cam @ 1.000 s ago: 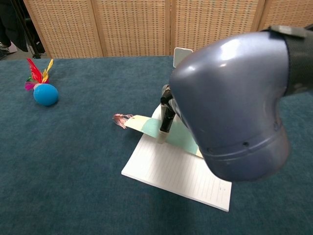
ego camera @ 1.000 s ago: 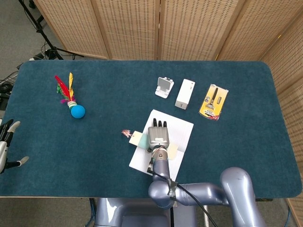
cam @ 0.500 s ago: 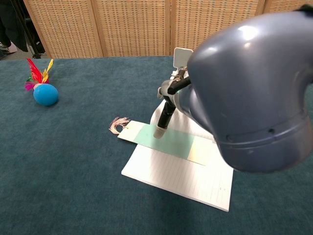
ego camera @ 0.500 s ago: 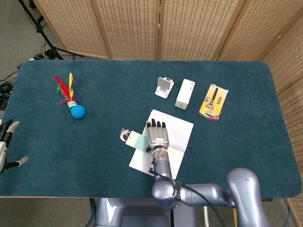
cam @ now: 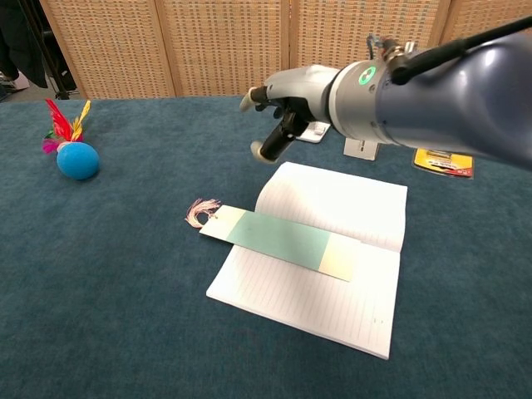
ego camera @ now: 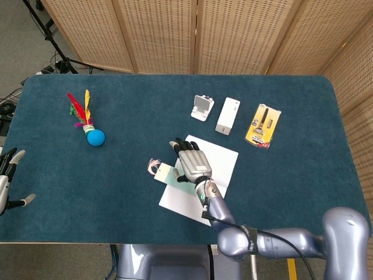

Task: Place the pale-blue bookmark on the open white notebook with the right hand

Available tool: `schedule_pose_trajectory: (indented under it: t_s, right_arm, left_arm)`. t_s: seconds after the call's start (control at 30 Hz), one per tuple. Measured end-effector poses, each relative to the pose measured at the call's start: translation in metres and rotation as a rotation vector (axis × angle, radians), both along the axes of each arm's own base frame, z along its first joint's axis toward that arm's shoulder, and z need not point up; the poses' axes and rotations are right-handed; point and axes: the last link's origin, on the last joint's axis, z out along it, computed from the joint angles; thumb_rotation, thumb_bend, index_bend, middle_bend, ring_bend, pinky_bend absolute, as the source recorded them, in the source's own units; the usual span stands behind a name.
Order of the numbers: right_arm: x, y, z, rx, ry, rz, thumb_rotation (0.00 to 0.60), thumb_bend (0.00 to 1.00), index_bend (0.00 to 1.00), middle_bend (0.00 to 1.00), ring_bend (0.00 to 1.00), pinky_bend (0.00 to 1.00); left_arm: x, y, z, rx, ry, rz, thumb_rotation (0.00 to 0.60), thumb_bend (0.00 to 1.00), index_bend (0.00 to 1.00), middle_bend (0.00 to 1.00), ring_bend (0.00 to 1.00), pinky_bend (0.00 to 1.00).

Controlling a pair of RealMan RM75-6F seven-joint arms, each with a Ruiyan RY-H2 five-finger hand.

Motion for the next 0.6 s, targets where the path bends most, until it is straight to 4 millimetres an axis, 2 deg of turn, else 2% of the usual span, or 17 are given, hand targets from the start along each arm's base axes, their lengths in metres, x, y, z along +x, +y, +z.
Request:
schedule_pose_trajectory:
  t_s: [0.07,0.27,0.6]
  right_arm:
    - [-0.004,0.001,0.002,0.040,-0.023,0.052,0.600,1.00,0.19,0.06,0.00,0.00]
    - [-0.021,0.008,0.005,0.166,-0.028,0.225,0.600,1.00,0.25,0.10,0.00,0.07]
    - [-0.057,0.032,-0.002,0.219,0.143,0.501,0.600,1.00,0.26,0.11,0.00,0.09]
  left_arm:
    - [0.000,0.000,0.000,-0.001,0.001,-0.002,0.600,0.00,0.00,0.00,0.00,0.00]
    - [0.001,0.000,-0.002,-0.003,0.005,-0.002,0.600,0.00,0.00,0.00,0.00,0.00]
    - [0.001,0.000,-0.004,-0.003,0.012,0.002,0.600,0.00,0.00,0.00,0.00,0.00]
